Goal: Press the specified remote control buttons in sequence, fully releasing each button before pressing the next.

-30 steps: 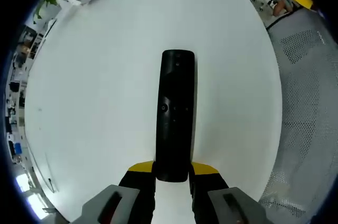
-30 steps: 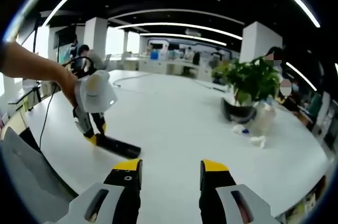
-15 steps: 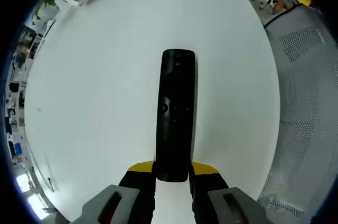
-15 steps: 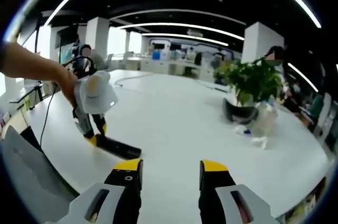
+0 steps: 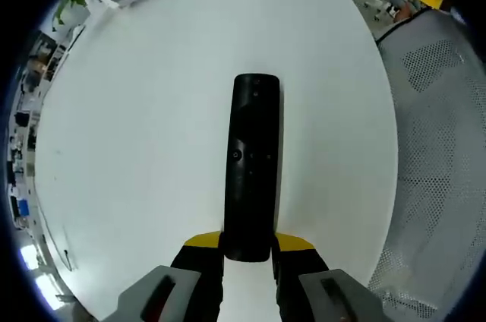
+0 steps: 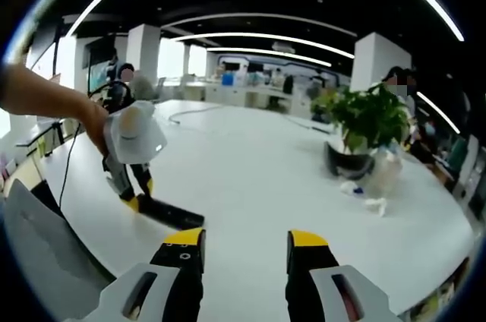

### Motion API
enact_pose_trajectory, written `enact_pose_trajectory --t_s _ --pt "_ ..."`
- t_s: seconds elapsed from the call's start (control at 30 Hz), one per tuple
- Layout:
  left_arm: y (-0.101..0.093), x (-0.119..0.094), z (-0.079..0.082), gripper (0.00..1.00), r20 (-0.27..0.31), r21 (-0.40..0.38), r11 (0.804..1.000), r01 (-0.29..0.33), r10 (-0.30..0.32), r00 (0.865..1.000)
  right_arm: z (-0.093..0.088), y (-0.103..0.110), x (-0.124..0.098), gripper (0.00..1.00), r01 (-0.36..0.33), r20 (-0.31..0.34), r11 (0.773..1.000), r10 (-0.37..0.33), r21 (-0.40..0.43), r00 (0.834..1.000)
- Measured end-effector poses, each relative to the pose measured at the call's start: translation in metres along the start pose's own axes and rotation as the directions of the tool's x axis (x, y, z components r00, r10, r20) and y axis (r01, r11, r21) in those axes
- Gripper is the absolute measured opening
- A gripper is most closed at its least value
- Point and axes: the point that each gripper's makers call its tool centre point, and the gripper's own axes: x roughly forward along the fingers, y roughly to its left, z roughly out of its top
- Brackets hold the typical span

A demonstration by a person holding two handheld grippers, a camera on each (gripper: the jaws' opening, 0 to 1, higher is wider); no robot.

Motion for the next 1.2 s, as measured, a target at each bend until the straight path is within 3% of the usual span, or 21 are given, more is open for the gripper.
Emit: enact_pose_trajectory --t_s 0.8,1.2 --pt "-0.022 -0.001 -0.005 0.23 0.021 -0.027 1.0 -0.003 0.004 1.0 0.002 0.003 -0.002 0.39 -0.012 0.015 1.0 0.012 -0.009 1.0" --pt "-0.048 -0.003 -0.009 0.23 0.029 -0.019 1.0 -0.004 0.004 1.0 0.004 0.004 -0.004 0.38 -0.007 0.023 1.0 0.007 -0.014 1.0"
